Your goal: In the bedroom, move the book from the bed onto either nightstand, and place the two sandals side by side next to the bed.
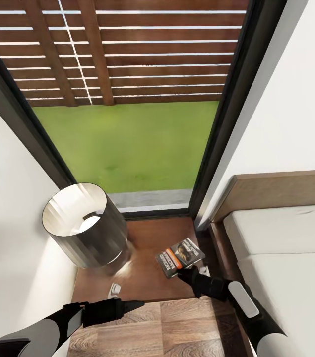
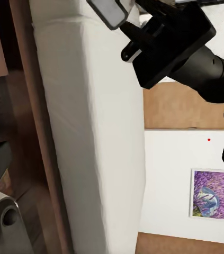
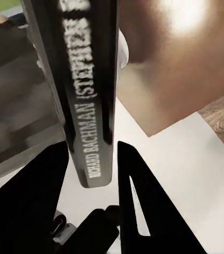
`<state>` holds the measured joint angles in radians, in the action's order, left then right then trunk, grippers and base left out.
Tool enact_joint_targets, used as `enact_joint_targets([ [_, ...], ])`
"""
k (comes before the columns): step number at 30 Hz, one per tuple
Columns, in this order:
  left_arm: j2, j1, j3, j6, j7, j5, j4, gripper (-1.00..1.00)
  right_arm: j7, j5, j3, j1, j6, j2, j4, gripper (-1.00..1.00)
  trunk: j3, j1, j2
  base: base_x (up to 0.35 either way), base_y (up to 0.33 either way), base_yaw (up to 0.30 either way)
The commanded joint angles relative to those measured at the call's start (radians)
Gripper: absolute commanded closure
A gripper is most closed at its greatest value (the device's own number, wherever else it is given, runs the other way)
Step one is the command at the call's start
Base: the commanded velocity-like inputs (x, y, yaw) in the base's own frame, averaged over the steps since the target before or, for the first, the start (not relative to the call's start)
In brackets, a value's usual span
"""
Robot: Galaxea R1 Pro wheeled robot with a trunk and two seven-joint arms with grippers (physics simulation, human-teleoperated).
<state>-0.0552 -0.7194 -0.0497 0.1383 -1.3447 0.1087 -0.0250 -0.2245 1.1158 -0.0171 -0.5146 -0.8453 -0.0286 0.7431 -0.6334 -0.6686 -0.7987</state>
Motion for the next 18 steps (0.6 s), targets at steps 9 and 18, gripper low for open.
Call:
enact_joint_targets([
  [9,0.000,0.000,-0.004,0.011,-0.003,-0.001,0.000,-1.00,-0.003,0.007,-0.003,-0.001,-0.003,0.002,-0.021,1.00,-0.001,0.000,-0.001,0.000,0.000,0.000],
  [18,0.000,0.000,-0.004,0.011,-0.002,-0.002,0.000,-1.00,-0.006,0.007,-0.003,-0.001,-0.003,0.003,-0.021,1.00,-0.001,0.000,-0.001,0.000,0.000,0.000],
])
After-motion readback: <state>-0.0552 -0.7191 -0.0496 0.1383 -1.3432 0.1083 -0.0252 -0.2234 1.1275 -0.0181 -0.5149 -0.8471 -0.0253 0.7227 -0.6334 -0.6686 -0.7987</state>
